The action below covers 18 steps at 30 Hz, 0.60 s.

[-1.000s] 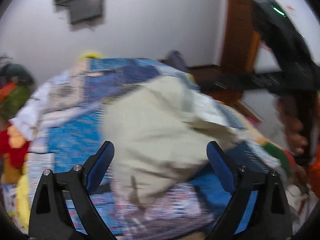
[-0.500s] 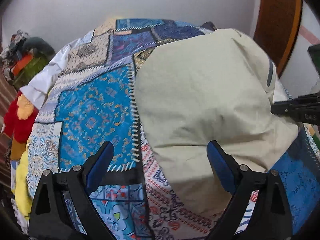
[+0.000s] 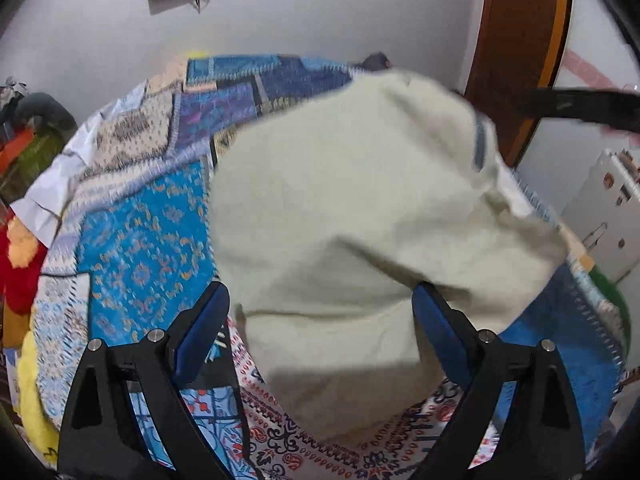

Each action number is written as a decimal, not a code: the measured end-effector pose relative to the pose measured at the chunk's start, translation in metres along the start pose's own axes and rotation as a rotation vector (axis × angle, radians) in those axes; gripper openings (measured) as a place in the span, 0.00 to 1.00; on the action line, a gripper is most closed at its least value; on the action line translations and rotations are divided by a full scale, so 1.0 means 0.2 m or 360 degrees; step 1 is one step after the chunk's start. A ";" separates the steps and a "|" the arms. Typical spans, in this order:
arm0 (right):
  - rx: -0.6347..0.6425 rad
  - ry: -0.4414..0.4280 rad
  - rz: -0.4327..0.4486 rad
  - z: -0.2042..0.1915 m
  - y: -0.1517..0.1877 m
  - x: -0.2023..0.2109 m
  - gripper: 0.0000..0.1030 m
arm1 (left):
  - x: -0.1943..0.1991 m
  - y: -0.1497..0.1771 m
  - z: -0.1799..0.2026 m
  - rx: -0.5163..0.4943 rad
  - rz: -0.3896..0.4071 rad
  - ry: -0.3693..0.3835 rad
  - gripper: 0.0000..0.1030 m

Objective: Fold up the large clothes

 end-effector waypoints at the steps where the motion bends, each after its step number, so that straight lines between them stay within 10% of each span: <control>1: 0.0025 -0.0013 -0.0001 -0.04 -0.03 -0.03 0.05 | 0.05 -0.03 -0.02 0.0026 0.0041 0.0006 0.92; 7: 0.0122 -0.0069 -0.0116 -0.17 -0.12 -0.36 0.05 | 0.13 -0.25 -0.28 0.0187 0.0242 -0.0192 0.92; 18: 0.0073 -0.0030 -0.0290 0.14 -0.01 -0.65 0.04 | -0.48 -0.18 -0.31 0.0315 -0.0211 -0.0097 0.98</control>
Point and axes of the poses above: each gripper's, at about its wrist camera, not at the fingertips, and x roughly against the way its jaws point, z to its right, y to its underside, the point moved 5 cm from there along -x, roughly the way its jaws point, and after that the axes turned 8 degrees about -y, right-handed, at the moved point
